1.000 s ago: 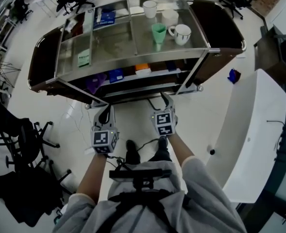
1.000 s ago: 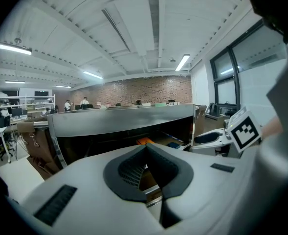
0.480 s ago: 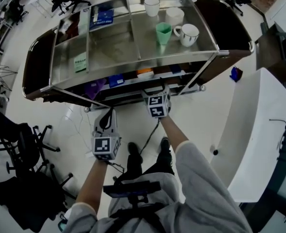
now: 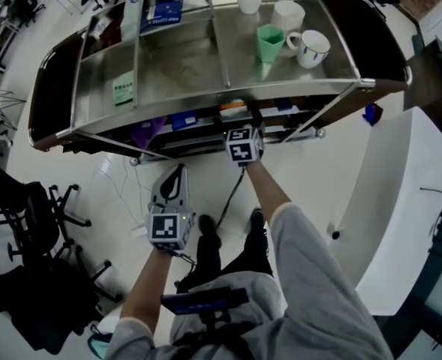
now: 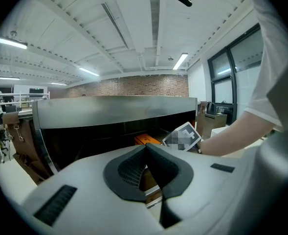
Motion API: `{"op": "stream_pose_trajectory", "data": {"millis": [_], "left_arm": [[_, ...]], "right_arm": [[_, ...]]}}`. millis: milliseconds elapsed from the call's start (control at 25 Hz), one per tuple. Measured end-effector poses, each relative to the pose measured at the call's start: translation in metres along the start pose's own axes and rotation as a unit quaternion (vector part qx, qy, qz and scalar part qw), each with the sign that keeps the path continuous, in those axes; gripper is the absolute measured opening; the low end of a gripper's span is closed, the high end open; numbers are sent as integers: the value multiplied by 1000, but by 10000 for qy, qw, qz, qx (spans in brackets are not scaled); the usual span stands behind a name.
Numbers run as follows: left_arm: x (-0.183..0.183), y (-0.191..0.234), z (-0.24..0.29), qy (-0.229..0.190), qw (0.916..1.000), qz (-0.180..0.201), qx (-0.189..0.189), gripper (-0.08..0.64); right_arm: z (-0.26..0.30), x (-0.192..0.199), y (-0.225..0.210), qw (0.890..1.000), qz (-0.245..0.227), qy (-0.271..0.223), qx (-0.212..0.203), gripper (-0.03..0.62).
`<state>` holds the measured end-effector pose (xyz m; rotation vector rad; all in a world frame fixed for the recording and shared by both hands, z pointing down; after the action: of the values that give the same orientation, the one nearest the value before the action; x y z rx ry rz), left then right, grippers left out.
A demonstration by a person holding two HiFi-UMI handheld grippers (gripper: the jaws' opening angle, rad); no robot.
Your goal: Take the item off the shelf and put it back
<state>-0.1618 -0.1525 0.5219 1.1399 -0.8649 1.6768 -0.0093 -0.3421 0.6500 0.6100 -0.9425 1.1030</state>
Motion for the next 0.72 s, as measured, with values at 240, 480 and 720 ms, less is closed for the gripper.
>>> {"op": "stream_pose_trajectory", "data": {"millis": [240, 480, 720], "left_arm": [[6, 6, 7, -7, 9999, -76, -73, 8], [12, 11, 8, 186, 9996, -188, -138, 8], [15, 15, 14, 212, 9995, -181, -143, 8]], "right_arm": [[25, 6, -8, 9999, 4, 99, 116, 520], [38, 9, -8, 9998, 19, 92, 190, 520], [49, 9, -9, 9998, 33, 37, 210, 520]]}}
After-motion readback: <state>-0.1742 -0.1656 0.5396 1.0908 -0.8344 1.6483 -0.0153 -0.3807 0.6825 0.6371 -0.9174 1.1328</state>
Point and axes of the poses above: the fingertips, and each gripper's own axes: z forward along the fingers, y to its left, x out of its underside, the point moved 5 cm from there along -z, backward along the fingers, and after that the axes turned 1 degree about z, right-handed, at the moved point
